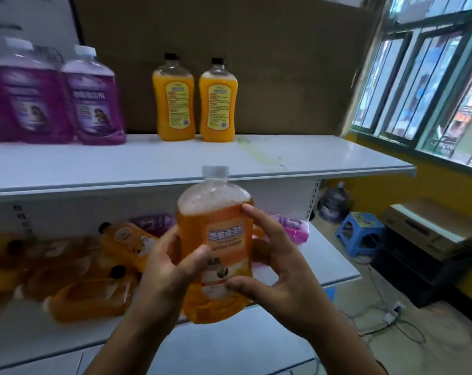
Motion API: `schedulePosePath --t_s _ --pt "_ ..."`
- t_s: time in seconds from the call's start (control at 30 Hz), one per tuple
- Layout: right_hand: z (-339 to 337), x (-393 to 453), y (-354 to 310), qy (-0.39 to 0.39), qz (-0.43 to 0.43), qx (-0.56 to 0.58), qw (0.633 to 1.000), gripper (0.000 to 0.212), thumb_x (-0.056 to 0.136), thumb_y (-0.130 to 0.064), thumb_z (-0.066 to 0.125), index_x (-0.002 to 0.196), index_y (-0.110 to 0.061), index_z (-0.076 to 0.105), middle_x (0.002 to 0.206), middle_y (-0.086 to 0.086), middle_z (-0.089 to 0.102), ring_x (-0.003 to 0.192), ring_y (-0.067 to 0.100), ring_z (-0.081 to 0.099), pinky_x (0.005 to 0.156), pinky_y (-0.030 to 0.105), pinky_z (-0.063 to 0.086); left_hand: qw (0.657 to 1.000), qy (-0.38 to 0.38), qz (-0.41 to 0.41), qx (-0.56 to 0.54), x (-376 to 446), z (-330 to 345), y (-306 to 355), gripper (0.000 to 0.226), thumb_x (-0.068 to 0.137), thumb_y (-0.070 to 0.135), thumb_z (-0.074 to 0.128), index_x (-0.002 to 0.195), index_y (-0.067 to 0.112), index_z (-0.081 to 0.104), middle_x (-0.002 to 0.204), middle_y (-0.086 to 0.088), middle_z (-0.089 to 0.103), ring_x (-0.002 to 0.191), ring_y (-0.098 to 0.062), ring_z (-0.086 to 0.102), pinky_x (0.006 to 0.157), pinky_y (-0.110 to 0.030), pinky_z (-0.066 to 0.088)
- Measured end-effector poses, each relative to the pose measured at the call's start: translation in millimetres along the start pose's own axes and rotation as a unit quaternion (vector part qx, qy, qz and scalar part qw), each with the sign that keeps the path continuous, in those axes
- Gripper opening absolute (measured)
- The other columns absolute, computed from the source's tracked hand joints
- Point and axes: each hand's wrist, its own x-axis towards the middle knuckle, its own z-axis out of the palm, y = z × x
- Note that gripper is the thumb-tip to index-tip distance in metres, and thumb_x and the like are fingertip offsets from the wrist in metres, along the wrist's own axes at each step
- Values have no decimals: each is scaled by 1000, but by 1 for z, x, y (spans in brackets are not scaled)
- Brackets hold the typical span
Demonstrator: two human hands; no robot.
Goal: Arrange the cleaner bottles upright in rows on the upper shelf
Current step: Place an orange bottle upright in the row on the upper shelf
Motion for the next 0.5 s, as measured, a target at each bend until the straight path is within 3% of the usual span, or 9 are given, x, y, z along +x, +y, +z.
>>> schedulePosePath --t_s 0.13,0.23,0.37,0.5 --pt "13 21 -35 -25 -75 -4 997 93 82 -30 77 144 -64 16 155 -11 29 136 20 46 98 40 55 998 -22 50 -11 -6 -21 36 70 39 66 87 98 30 73 99 -14 74 88 -35 73 65 -38 59" --pt "26 46 -62 -44 -135 -42 989 103 77 -21 83 151 -48 17 162 -18 13 150 15 24 104 44 51 997 -54 62 11 -11 -47 60 69 45 66 85 100 27 73 100 -17 73 87 -36 72 65 -38 59" --pt "65 79 -97 -60 -166 -71 982 104 74 -17 86 154 -31 20 161 -6 20 150 10 21 112 37 44 994 -43 85 51 -25 -93 96 62 42 74 80 92 37 75 96 -9 75 82 -28 74 61 -31 59" --pt "129 115 -132 -25 -208 -79 975 100 74 -18 87 152 -26 24 157 0 29 147 16 29 106 46 48 982 14 139 129 -50 -155 137 58 56 79 70 101 43 70 102 -3 75 88 -24 74 64 -29 60"
